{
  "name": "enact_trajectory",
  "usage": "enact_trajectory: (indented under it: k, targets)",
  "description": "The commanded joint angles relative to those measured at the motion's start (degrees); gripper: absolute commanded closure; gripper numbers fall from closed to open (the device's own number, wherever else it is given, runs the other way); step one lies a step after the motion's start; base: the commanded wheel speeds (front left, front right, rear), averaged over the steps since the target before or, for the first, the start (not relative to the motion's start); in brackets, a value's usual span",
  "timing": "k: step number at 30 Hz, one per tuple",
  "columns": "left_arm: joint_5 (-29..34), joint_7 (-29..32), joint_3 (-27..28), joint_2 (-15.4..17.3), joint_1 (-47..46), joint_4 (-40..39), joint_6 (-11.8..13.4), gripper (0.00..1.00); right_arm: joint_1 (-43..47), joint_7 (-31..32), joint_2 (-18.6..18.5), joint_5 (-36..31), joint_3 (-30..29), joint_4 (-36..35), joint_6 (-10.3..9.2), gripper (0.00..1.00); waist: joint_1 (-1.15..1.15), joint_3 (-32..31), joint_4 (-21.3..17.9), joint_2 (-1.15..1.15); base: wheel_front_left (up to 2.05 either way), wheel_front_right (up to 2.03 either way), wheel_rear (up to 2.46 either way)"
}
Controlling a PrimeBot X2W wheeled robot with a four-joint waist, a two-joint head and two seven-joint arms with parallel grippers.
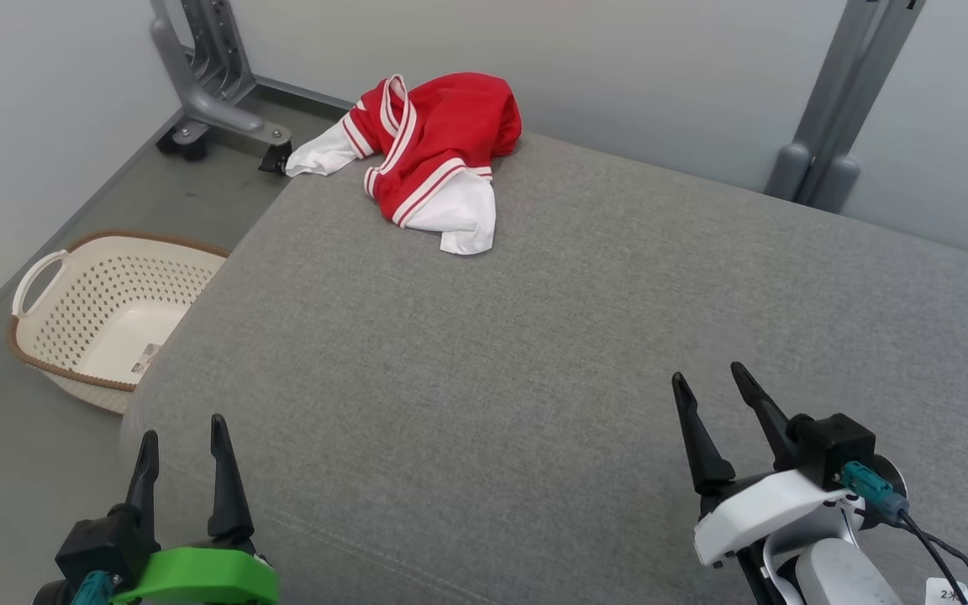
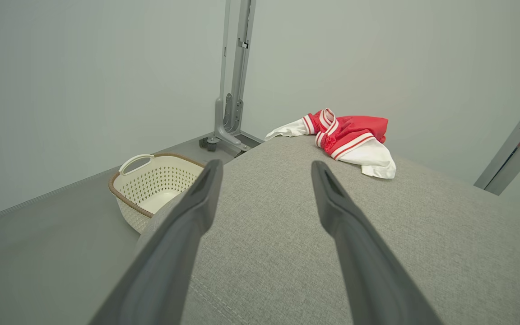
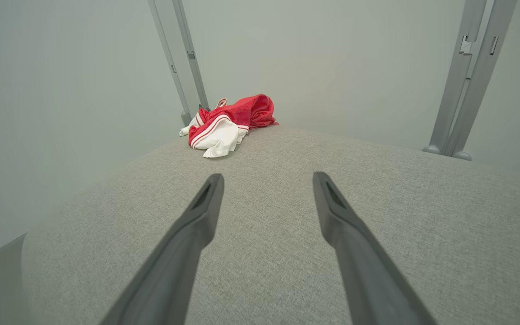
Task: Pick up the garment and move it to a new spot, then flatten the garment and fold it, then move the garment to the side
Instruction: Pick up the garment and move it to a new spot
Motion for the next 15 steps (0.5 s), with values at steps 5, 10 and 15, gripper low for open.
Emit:
enact_trajectory:
  k: [5,10,15]
  targets:
    - [-0.7,0.0,-0.3,0.1,0.6,-0.3,0.6,0.00,-1.3,-0.5,-0.3,0.1,0.5,0.8,-0.09,0.00,0.00,1.4,1.4,0.00,0.00,0.00,0.00]
    - [0.0,0.0,-0.1,0.1,-0.8,0.5,0.0,0.00,0.1,-0.8,-0.3,-0.8,-1.6,-0.3,-0.09,0.00,0.00,1.9,1.6,0.00,0.00,0.00,0.00]
    - [1.0,0.0,2.0,1.3,-7.4,-0.9,-0.9,0.00,-1.5,0.7,-0.3,-4.2,-4.1,-3.3,-0.09,0.00,0.00,6.6,-0.7,0.00,0.00,0.00,0.00]
